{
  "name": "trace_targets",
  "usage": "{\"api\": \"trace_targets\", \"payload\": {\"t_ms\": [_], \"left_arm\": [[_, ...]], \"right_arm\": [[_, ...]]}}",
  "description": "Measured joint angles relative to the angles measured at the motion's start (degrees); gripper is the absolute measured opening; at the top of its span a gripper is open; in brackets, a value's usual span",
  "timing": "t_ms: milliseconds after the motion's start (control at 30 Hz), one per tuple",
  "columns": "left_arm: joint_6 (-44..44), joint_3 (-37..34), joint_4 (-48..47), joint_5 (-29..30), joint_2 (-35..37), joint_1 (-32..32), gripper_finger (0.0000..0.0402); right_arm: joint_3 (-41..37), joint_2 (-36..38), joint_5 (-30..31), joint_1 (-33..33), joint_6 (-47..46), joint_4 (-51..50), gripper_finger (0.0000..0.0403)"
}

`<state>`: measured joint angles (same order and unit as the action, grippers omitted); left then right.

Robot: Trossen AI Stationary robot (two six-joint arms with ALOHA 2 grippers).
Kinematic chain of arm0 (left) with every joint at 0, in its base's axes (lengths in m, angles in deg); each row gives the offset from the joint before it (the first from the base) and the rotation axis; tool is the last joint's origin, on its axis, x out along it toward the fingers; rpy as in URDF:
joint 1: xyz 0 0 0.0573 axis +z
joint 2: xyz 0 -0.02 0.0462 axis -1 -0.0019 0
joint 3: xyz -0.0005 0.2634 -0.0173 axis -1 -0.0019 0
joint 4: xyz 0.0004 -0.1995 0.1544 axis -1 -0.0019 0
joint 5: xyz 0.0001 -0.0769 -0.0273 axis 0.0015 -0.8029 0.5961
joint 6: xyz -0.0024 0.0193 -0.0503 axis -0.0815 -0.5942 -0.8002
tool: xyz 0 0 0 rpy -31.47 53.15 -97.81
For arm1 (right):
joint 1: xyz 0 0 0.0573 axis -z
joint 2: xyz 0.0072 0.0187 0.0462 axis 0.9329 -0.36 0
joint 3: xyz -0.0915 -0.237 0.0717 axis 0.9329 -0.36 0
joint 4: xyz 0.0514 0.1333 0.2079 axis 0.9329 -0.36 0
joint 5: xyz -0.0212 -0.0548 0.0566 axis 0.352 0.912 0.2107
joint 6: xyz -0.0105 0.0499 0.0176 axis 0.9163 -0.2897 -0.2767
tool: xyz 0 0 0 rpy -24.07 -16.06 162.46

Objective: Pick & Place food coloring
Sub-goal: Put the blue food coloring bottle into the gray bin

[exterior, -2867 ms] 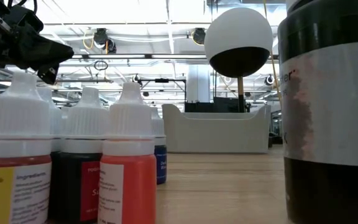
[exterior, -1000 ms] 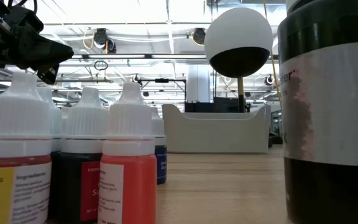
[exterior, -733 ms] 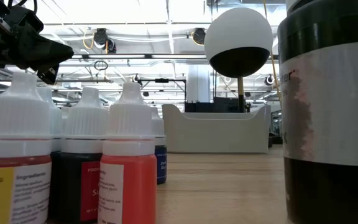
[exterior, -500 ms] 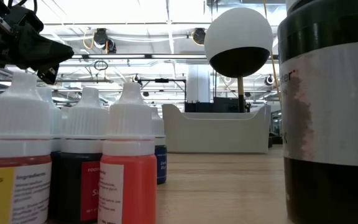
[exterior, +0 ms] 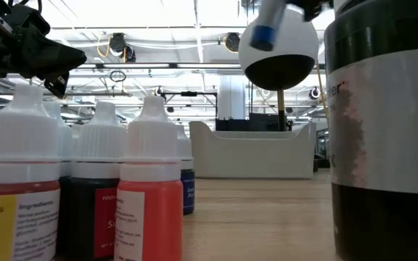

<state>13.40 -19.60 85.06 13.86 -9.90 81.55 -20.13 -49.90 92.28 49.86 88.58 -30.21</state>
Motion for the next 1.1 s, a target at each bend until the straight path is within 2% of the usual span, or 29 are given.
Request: {"api": "trace_targets", "payload": {"t_ms": [67, 133, 367, 500, 700, 1100], "left_arm": [[0.0, 0.0, 0.0, 0.0, 0.0, 0.0, 0.0040], [0.0, 0.0, 0.0, 0.0, 0.0, 0.0, 0.0040], [0.0, 0.0, 0.3, 0.0, 0.0, 0.0, 0.0040], [0.0, 0.0, 0.3, 0.0, 0.0, 0.0, 0.0040], [0.0, 0.0, 0.3, 0.0, 0.0, 0.0, 0.0040], [0.0, 0.0, 0.3, 0.0, 0.0, 0.0, 0.0040]], "right_arm": [[1.5, -2.3, -4.6, 4.2, -0.8, 1.2, 0.0115], [3.4, -5.5, -6.8, 7.5, -1.2, 1.9, 0.0115], [10.3, -18.0, -7.0, 14.4, -1.6, 2.5, 0.0115], [11.6, -23.3, -8.0, 17.6, -3.9, 6.7, 0.0115], [11.6, -27.1, -9.8, 21.1, -7.3, 7.0, 0.0115], [11.6, -30.6, -9.4, 21.8, -8.6, 6.4, 0.0115]]}}
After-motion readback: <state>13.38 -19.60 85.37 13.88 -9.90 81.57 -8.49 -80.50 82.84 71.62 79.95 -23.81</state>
